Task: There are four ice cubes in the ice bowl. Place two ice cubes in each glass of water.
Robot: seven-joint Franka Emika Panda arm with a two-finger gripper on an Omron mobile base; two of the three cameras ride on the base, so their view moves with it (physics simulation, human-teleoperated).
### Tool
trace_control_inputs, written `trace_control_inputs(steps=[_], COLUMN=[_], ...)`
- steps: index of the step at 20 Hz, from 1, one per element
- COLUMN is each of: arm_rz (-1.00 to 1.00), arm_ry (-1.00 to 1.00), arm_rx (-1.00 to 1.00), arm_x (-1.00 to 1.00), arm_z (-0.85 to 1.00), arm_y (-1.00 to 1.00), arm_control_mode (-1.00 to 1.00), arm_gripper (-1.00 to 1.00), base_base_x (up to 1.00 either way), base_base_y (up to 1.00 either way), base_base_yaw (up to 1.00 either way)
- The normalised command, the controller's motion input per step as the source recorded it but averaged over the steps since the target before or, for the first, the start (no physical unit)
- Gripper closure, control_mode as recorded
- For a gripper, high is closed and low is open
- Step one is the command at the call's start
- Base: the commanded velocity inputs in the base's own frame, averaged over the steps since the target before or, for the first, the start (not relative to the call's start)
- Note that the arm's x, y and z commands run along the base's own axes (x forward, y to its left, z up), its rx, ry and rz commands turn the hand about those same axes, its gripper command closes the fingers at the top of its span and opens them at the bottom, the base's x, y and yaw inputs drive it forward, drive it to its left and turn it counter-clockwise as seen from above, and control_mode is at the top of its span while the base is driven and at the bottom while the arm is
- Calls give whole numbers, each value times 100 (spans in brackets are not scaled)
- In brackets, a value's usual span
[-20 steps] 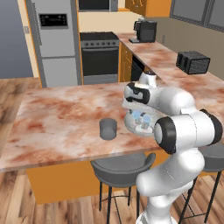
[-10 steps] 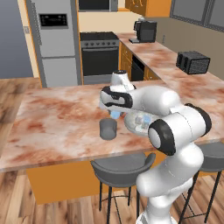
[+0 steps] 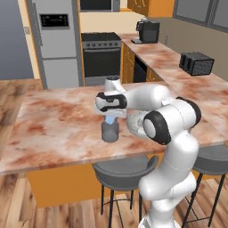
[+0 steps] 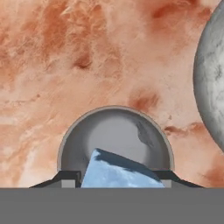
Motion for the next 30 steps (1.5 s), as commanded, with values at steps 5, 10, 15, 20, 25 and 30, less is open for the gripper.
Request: trace_control_inputs(steps=[5,10,15,20,25,30], arm_rz=[0,0,0,3,5,1], arm_ry=[0,0,0,2,-1,-7], arm_rx=[0,0,0,0,0,0], arm_x=[26,27,22,-7,-39,-26], arm_z=[-38,-28,-4,0,23,47], arm_y=[5,0,0,0,-7,-77], arm_control_mode=[-100,-100,-100,-100,-100,-100], arm_gripper=[100,100,100,-100,-100,-100], base_base_x=[0,0,0,0,0,0], base_base_y=[0,0,0,0,0,0], base_base_yaw=[0,0,0,0,0,0])
